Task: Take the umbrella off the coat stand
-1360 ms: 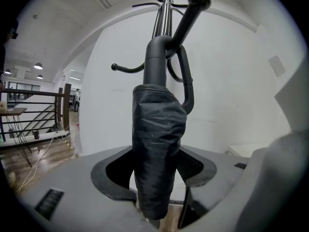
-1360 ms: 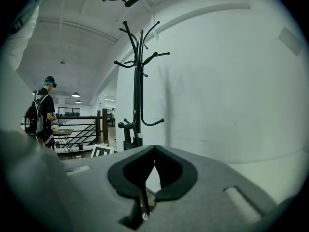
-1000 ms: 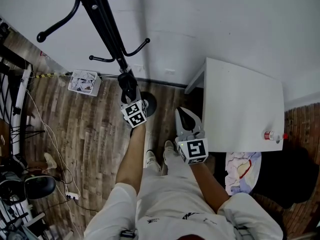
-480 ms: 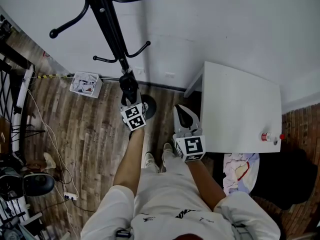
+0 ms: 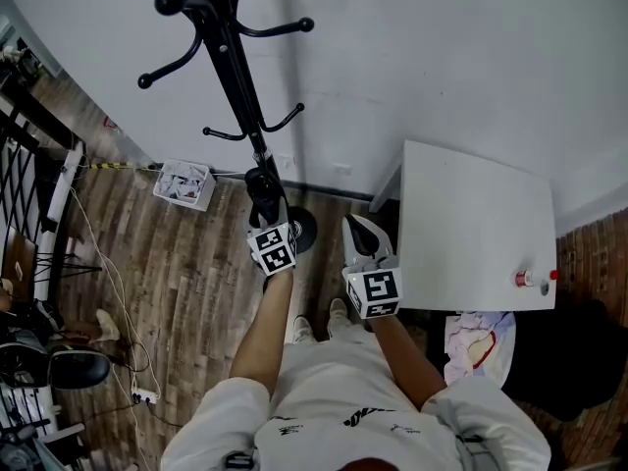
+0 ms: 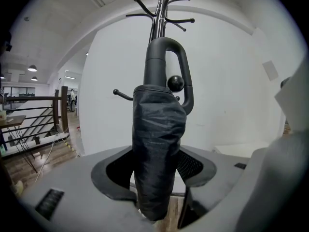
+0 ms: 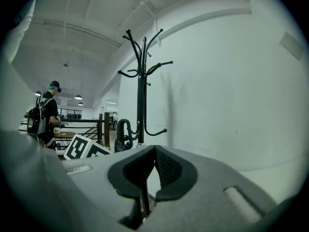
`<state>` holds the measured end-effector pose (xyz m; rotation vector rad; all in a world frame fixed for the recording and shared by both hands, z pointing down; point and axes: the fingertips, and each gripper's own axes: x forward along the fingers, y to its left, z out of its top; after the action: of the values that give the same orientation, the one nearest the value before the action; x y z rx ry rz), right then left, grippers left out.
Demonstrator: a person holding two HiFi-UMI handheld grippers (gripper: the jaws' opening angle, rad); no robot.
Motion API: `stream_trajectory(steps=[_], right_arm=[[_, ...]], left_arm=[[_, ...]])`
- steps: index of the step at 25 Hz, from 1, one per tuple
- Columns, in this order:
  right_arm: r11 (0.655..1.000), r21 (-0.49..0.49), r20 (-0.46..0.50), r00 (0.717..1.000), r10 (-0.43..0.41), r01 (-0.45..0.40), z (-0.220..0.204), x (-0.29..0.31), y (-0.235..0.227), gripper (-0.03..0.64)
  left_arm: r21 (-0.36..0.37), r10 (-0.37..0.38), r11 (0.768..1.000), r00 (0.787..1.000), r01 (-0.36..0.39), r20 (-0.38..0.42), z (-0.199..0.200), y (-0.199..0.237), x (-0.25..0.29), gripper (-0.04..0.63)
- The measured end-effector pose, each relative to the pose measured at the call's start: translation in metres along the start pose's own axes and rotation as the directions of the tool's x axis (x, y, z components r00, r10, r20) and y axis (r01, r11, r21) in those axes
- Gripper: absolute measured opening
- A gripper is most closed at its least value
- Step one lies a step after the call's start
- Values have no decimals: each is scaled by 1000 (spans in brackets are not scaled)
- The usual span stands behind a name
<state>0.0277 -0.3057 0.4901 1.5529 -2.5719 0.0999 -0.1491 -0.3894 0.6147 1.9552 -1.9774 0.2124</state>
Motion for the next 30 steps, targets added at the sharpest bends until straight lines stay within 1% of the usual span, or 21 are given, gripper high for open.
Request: stream_trajectory(steps=[13, 23, 30], right_arm=[[999, -19, 37, 998, 47, -47, 31, -6, 17, -4], [999, 13, 39, 998, 50, -51, 39, -8, 13, -8], [998, 20, 60, 996, 60, -62, 48, -11, 24, -8]], left_arm=[[6, -54, 999, 997, 54, 50, 30, -17, -62, 248], [38, -123, 992, 989, 120, 86, 59, -37, -102, 249], [54, -157, 987, 981, 152, 117, 80, -43, -129, 249]])
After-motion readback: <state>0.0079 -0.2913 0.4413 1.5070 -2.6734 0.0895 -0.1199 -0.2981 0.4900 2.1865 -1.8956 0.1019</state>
